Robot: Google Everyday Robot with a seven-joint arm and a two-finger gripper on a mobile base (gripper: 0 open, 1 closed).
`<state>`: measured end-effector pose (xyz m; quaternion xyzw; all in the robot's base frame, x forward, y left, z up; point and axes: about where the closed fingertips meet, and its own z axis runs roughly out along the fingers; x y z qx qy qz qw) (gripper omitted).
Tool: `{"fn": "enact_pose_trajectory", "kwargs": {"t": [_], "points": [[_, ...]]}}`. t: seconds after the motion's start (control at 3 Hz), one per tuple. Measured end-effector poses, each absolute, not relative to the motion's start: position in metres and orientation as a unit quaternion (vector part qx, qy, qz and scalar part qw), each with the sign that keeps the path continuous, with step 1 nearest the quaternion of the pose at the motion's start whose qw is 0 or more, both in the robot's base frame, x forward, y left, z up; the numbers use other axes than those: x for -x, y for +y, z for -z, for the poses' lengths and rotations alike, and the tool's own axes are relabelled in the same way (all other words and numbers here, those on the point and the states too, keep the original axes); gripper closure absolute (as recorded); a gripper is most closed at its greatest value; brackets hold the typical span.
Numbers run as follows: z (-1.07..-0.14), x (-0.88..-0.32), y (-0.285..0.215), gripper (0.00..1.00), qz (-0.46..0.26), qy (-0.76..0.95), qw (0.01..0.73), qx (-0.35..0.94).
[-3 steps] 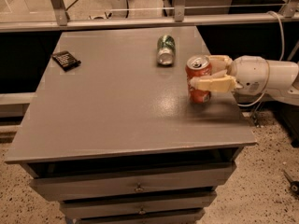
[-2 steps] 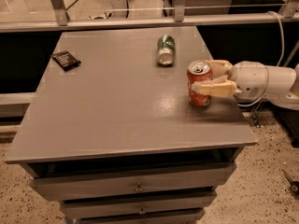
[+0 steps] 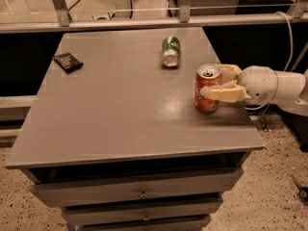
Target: Place coke can upright
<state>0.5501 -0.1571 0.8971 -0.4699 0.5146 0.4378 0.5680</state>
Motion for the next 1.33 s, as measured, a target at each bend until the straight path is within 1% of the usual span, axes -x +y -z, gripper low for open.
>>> {"fn": "enact_pose_trajectory", "kwargs": {"t": [0.33, 0.67, 1.0, 1.33], "points": [[-0.895, -0.549, -0.163, 0.15, -0.435, 0.518, 0.565, 0.472], [-0.895, -0.549, -0.172, 0.00, -0.428, 0.526, 0.559, 0.478], [-0.905, -0.547, -0.189, 0.00, -0.408, 0.533, 0.558, 0.488], [-0.935, -0.537, -0.239, 0.00, -0.354, 0.560, 0.570, 0.485]]}}
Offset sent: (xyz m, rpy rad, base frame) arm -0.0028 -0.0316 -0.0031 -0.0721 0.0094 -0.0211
